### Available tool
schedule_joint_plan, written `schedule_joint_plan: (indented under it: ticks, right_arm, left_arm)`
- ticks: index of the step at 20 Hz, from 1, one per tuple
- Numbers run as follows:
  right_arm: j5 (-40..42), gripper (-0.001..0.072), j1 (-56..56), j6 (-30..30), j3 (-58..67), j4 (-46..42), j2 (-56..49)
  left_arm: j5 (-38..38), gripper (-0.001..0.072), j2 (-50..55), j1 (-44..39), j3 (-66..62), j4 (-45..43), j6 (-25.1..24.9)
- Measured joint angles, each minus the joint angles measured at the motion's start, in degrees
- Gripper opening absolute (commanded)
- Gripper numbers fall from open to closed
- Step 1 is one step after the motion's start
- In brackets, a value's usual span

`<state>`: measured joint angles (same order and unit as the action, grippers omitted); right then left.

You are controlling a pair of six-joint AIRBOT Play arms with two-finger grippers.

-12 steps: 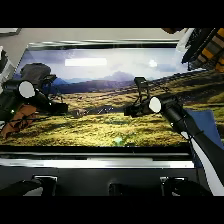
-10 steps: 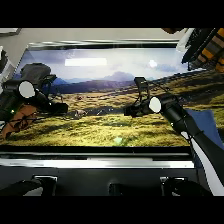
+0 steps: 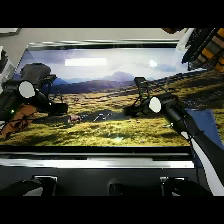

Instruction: Fold the clothes and pants, and hang the long-sleeved shirts on hangers.

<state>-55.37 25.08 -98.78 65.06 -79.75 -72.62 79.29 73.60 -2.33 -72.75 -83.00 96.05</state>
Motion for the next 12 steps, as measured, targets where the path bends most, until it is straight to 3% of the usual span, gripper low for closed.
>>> schedule_joint_plan:
  ticks: [3, 4, 5, 6, 9, 12]
  right_arm:
    - [0.0, 0.0032, 0.0, 0.0, 0.0, 0.0, 0.0]
    - [0.0, 0.0032, 0.0, 0.0, 0.0, 0.0, 0.0]
    - [0.02, 0.0032, 0.0, 0.0, 0.0, 0.0, 0.0]
    - [0.02, 0.0032, 0.0, 0.0, 0.0, 0.0, 0.0]
    - [0.37, 0.0032, 0.0, -0.02, 0.0, 0.0, 0.0]
    - [1.7, 0.0032, 0.0, -0.02, 0.0, 0.0, 0.0]
  left_arm:
    - [-0.02, 0.0022, 0.02, 0.0, 0.0, 0.0, 0.0]
    - [-0.07, 0.009, 0.0, 0.0, 0.0, 0.0, 0.0]
    - [-0.37, 0.0549, 0.0, 0.0, 0.0, 0.0, -0.02]
    - [-0.68, 0.072, 0.02, 0.0, 0.0, -0.02, 0.2]
    - [-0.94, 0.072, 0.11, 0.46, 0.0, -4.7, 3.43]
    - [-2.95, 0.072, 0.28, 6.51, 0.0, -13.07, 9.01]
